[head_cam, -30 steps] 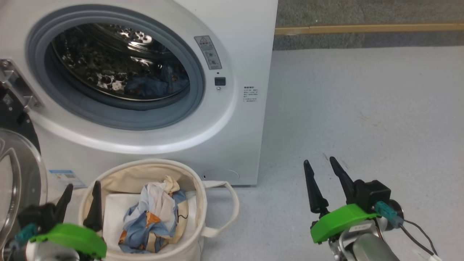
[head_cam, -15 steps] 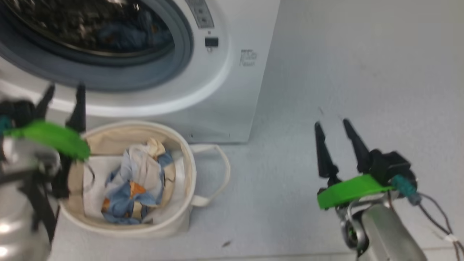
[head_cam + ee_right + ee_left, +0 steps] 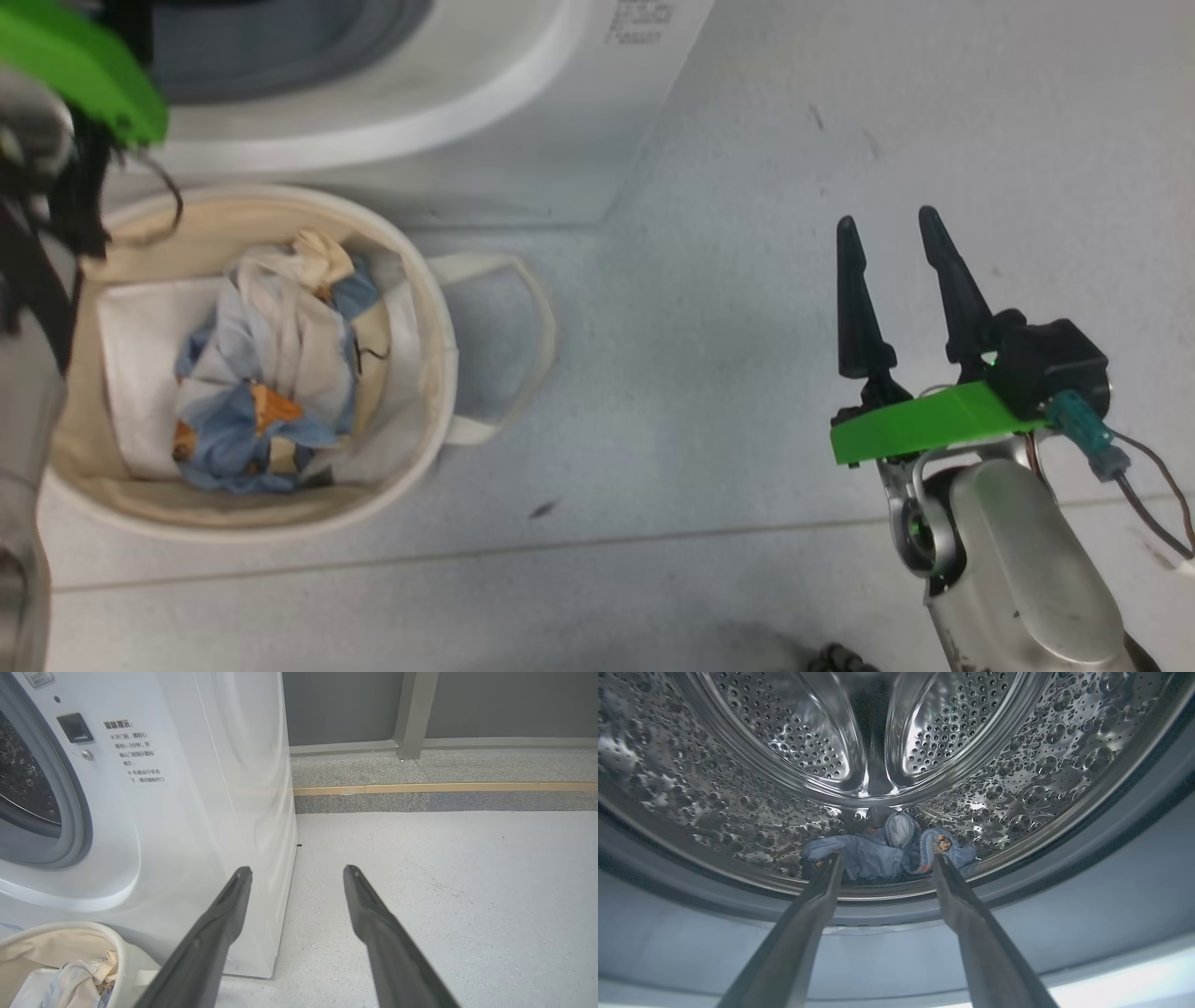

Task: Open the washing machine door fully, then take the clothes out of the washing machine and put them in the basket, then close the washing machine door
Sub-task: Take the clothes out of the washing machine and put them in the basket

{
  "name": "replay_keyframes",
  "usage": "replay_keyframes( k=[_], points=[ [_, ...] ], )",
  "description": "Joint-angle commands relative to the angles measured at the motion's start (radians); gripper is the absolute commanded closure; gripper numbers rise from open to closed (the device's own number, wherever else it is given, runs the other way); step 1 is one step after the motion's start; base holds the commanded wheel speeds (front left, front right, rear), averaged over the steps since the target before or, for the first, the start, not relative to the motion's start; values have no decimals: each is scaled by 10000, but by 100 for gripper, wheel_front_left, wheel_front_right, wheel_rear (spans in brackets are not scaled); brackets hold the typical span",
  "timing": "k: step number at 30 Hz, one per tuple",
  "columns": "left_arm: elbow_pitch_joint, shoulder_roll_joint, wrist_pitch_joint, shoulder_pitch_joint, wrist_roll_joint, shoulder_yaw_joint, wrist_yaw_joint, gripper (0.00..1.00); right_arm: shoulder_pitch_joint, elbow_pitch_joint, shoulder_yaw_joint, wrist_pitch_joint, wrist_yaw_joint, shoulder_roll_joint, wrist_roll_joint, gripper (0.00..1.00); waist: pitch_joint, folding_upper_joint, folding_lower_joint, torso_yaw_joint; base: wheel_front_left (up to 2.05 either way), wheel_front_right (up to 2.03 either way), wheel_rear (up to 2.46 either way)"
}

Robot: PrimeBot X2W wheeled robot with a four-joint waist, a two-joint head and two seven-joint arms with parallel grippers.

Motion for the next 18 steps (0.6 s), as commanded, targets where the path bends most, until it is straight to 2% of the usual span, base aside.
replay_keyframes(
  k=[1,8,9,18],
  points=[
    [-56,380,233,-948,-210,-63,-53,0,-146,-382,154,-51,8,106,-125,0,693,0,-1,-181,0,0,0],
    [684,205,1842,-2962,-994,-1209,-56,0,-386,-636,169,-51,8,107,-245,0,1554,0,-1,-249,0,0,0],
    [843,258,2366,-3409,-1248,-1481,-56,0,-404,-683,189,-51,8,107,-241,0,1743,0,-1,-312,0,0,0],
    [1135,540,4036,-5098,-2072,-2394,-56,0,-263,-831,186,-51,8,108,-248,0,2343,0,-1,-500,0,0,0]
  ],
)
